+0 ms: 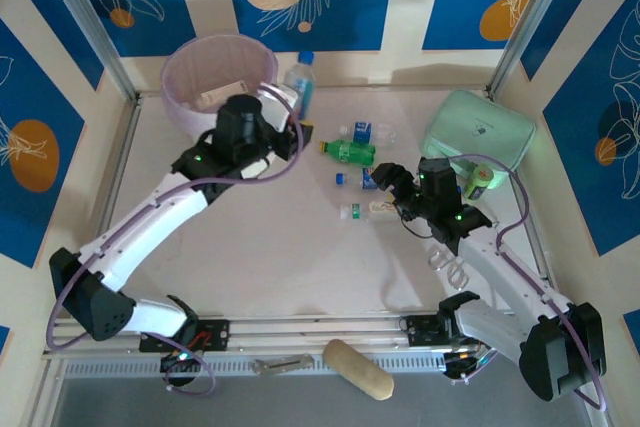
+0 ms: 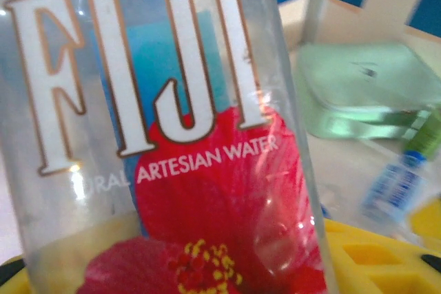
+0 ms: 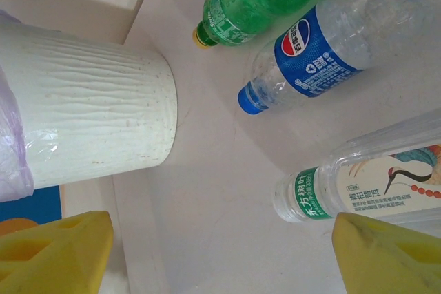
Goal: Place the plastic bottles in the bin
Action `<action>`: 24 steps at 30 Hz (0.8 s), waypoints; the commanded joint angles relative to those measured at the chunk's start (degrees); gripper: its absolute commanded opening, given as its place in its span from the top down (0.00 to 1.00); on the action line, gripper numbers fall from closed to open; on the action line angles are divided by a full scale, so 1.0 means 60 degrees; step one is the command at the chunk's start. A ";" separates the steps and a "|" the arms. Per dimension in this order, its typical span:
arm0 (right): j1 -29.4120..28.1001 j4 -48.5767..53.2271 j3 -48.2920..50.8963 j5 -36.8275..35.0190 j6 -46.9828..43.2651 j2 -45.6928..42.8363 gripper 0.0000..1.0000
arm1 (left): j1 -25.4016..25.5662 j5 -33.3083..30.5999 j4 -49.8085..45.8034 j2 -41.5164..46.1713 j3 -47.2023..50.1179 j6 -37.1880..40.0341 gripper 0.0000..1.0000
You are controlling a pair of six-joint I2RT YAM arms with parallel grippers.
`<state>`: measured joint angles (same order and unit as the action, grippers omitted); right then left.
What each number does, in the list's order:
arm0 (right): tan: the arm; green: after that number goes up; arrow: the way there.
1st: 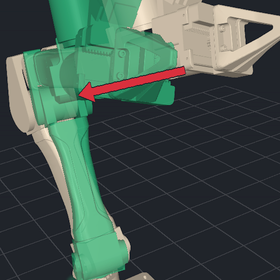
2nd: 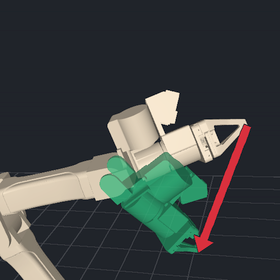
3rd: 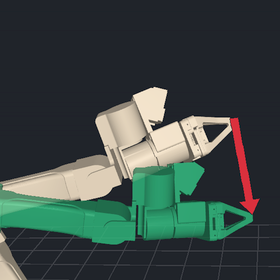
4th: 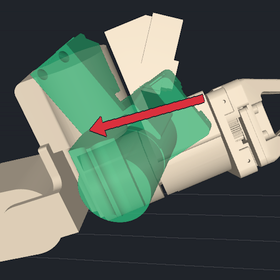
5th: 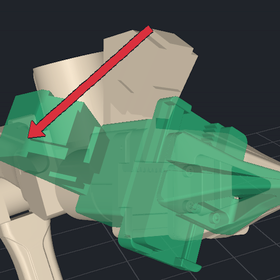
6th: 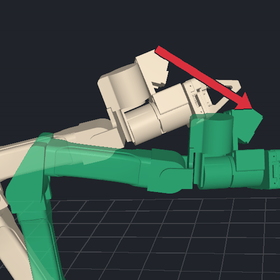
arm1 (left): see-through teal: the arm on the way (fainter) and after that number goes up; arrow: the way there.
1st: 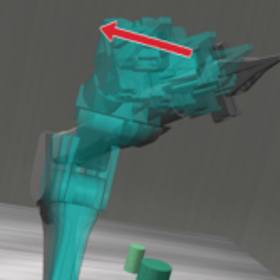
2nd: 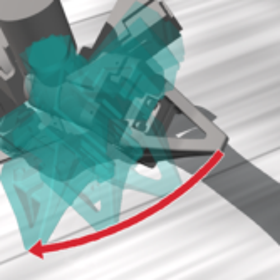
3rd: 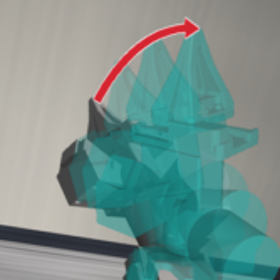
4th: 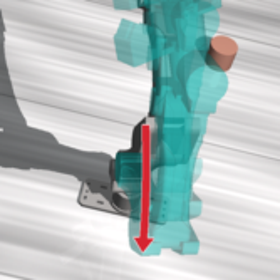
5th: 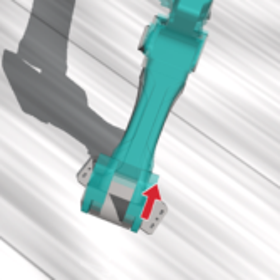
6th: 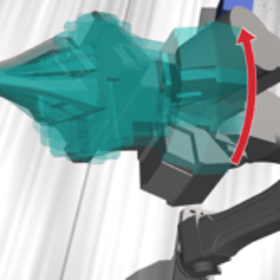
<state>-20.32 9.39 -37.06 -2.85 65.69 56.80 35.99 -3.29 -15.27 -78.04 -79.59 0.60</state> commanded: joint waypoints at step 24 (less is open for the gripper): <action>0.0214 0.0472 0.0576 -0.0653 -0.0153 -0.0994 0.16 | -0.4448 0.1625 -0.3790 -0.4019 -0.5587 0.1330 0.49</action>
<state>-19.35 11.18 -34.57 -5.87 65.80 51.53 10.11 3.90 -33.67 -101.41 -110.34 9.34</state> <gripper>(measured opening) 0.844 0.551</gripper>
